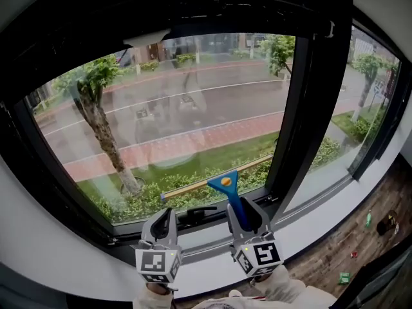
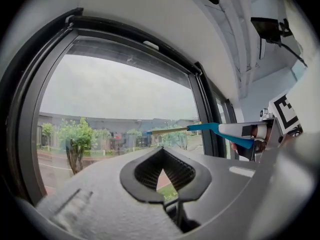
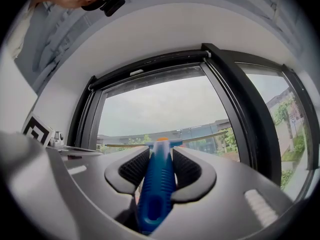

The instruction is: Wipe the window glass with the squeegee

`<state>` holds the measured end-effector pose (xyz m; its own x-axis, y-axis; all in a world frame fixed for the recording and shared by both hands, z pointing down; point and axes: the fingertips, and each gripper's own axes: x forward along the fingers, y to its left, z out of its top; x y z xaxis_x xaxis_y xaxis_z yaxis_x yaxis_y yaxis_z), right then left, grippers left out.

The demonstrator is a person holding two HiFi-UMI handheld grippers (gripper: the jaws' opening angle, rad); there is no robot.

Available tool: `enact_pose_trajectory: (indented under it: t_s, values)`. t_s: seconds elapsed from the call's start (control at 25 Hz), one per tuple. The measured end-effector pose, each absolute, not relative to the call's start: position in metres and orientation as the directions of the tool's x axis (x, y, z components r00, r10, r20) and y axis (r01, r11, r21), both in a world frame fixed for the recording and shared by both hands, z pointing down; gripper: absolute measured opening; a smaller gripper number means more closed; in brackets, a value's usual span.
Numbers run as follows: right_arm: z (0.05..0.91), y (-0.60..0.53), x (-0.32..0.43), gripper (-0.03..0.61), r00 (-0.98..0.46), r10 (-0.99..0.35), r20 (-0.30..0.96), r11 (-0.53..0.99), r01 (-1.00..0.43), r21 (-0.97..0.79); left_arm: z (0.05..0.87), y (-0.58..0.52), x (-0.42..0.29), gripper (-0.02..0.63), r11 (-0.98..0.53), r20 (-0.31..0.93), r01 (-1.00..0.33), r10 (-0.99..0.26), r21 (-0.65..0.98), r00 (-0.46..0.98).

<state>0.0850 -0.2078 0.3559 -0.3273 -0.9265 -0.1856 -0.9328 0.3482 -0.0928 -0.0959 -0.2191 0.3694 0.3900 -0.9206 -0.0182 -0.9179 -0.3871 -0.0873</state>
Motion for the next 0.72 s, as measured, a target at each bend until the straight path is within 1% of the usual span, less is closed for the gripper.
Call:
enact_pose_trajectory:
  t_s: [0.2, 0.44, 0.6, 0.72]
  values:
    - [0.280, -0.236, 0.092, 0.146, -0.328, -0.883, -0.335, 0.366, -0.929, -0.053, 0.309, -0.249, -0.080, 0.000, -0.374, -0.057, -0.918, -0.922, -0.132, 0.383]
    - [0.185, -0.263, 0.101, 0.146, -0.301, -0.829, -0.472, 0.329, -0.944, 0.025, 0.220, -0.269, -0.064, 0.000, -0.334, -0.202, -0.927, -0.909, -0.169, 0.365]
    - [0.129, -0.278, 0.107, 0.146, -0.295, -0.780, -0.552, 0.326, -0.944, 0.044, 0.177, -0.282, -0.050, 0.000, -0.361, -0.231, -0.917, -0.890, -0.167, 0.392]
    - [0.101, -0.291, 0.106, 0.146, -0.291, -0.762, -0.579, 0.316, -0.947, 0.060, 0.159, -0.289, -0.039, 0.000, -0.378, -0.229, -0.907, -0.881, -0.187, 0.414]
